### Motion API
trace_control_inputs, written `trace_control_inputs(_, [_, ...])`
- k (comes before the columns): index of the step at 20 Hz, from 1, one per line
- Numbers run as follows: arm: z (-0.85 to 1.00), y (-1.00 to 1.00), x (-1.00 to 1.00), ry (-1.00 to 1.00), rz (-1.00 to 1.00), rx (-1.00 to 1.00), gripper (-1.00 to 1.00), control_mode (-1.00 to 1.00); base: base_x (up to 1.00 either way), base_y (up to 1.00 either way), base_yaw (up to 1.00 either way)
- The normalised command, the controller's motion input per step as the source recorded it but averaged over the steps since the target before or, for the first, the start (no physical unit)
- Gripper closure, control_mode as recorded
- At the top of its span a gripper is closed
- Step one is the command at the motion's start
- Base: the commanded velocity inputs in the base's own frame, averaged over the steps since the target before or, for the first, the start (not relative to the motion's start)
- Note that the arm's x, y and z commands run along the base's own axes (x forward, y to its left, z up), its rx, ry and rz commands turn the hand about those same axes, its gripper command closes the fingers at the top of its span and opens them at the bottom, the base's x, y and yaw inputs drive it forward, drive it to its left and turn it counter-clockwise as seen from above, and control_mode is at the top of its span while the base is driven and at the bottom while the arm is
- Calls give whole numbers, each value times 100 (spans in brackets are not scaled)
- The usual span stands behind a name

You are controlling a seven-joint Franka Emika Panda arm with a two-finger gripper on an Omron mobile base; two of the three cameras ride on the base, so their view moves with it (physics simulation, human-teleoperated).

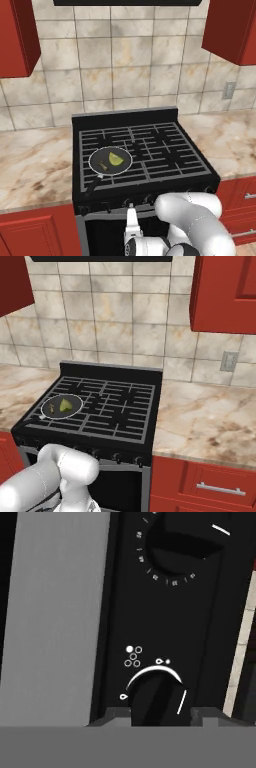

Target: Put the mushroom and lemon wedge in the pan. Then turn on the front left burner and set the heat to medium.

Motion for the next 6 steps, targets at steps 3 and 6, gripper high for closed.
trace_control_inputs(3, [-44, -80, 21, 16, 14, -41, 100, -100, 0, 0, 0])
trace_control_inputs(6, [-46, -85, 22, 15, 14, -39, 100, -100, 0, 0, 0])
